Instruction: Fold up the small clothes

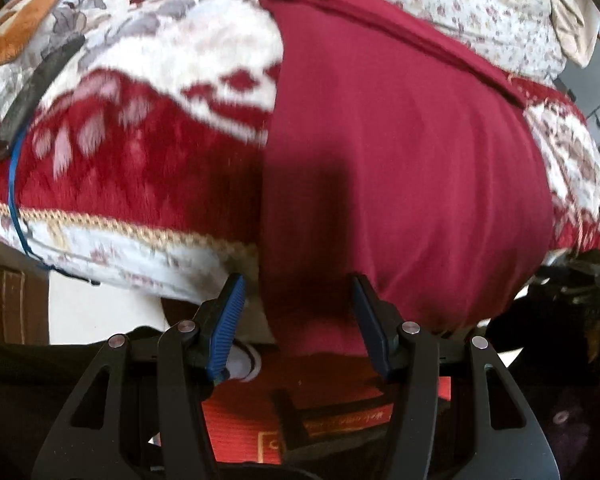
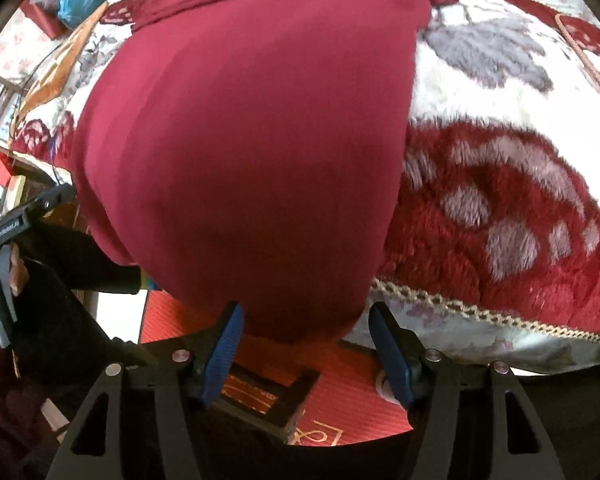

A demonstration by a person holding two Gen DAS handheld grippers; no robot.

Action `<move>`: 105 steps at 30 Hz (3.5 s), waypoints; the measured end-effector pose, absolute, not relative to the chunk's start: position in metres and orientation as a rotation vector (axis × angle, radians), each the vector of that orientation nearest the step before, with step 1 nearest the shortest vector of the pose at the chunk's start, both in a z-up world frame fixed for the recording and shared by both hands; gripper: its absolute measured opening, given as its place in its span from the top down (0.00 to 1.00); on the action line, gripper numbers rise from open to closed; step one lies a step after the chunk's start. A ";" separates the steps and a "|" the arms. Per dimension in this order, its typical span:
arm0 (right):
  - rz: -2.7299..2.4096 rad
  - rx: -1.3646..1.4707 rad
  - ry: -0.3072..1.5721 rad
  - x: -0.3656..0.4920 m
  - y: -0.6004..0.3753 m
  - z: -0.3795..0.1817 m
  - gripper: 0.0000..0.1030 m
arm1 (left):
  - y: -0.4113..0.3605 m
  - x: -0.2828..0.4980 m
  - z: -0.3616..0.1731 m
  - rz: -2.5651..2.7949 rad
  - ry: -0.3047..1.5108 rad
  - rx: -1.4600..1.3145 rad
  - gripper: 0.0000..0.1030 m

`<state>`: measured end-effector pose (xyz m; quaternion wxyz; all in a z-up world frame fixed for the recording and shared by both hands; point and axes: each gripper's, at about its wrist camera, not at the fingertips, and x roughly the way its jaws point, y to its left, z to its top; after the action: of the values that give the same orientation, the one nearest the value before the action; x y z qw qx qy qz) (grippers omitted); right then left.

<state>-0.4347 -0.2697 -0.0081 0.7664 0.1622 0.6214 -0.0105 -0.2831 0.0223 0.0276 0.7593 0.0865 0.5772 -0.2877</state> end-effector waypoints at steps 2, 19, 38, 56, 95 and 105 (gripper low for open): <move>-0.018 0.374 1.362 -0.436 -0.270 -0.014 0.39 | 0.019 -0.287 0.017 -0.636 1.304 0.227 0.47; 0.007 0.494 1.396 -0.426 -0.270 -0.039 0.39 | 0.018 -0.265 0.004 -0.622 1.343 0.149 0.47; 0.224 0.585 1.129 -0.441 -0.270 0.034 0.89 | 0.032 -0.262 0.072 -0.838 1.301 0.023 0.95; 0.046 0.743 0.672 -0.327 -0.395 0.129 0.91 | -0.065 -0.086 0.156 -0.757 1.001 -0.178 0.94; -0.342 0.386 0.930 -0.168 -0.447 0.059 0.47 | -0.076 -0.024 0.092 -0.538 1.076 -0.066 0.32; -0.477 0.314 0.983 -0.159 -0.458 0.049 0.91 | -0.053 -0.047 0.104 -0.656 1.079 -0.045 0.32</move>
<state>-0.1585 -0.4582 0.0493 0.8428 0.1486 0.4654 -0.2257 -0.0466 -0.0531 0.1038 0.8071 -0.0213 0.5042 -0.3065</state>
